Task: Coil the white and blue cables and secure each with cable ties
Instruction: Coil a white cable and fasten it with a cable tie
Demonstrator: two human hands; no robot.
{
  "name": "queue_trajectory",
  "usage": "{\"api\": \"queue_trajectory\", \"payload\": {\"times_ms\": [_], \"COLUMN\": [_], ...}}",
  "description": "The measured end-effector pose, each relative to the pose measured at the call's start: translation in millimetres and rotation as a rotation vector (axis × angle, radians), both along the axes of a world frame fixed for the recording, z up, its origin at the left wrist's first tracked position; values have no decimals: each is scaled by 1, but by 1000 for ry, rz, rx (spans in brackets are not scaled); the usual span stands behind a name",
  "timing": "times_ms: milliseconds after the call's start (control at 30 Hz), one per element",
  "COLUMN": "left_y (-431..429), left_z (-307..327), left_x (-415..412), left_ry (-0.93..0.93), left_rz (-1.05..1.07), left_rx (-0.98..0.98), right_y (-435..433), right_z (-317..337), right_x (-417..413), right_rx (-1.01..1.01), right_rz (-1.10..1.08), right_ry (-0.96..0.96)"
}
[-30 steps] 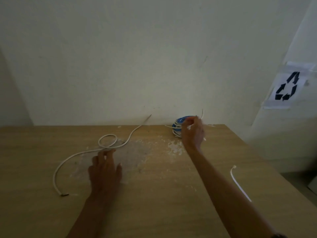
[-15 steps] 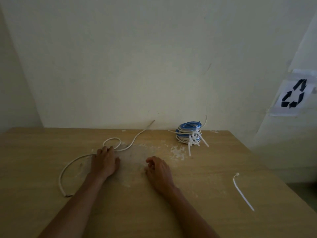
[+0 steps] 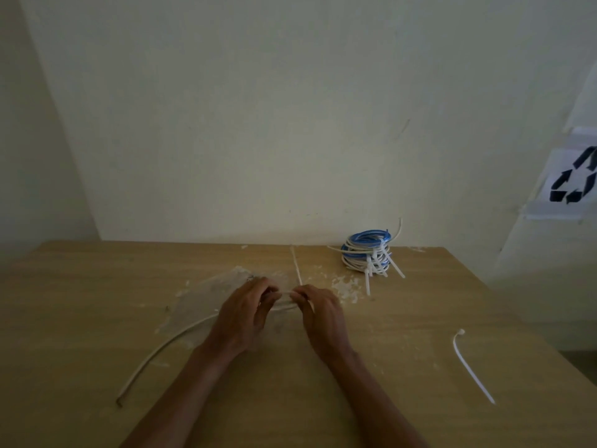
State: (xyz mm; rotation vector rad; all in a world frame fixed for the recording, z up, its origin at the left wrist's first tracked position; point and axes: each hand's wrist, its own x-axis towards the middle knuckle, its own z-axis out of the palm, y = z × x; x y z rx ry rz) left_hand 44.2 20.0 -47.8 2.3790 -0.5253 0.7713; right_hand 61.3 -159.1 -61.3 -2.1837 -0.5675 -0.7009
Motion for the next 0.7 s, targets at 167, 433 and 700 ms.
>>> {"api": "queue_trajectory", "payload": {"times_ms": [167,433,700], "left_y": [-3,39,63], "left_z": [19,50,80], "left_x": [-1,14,15], "left_ry": [46,-117,-235], "left_rz": [-21,32,134], "left_rx": [-74,-141,-298], "right_y": [0,-50,-59], "right_z": [12,29,32], "right_x": [-6,1,5], "right_rx": [207,274,436], "right_rz": [-15,-233,-229], "right_ry": [-104,-141,-16]}}
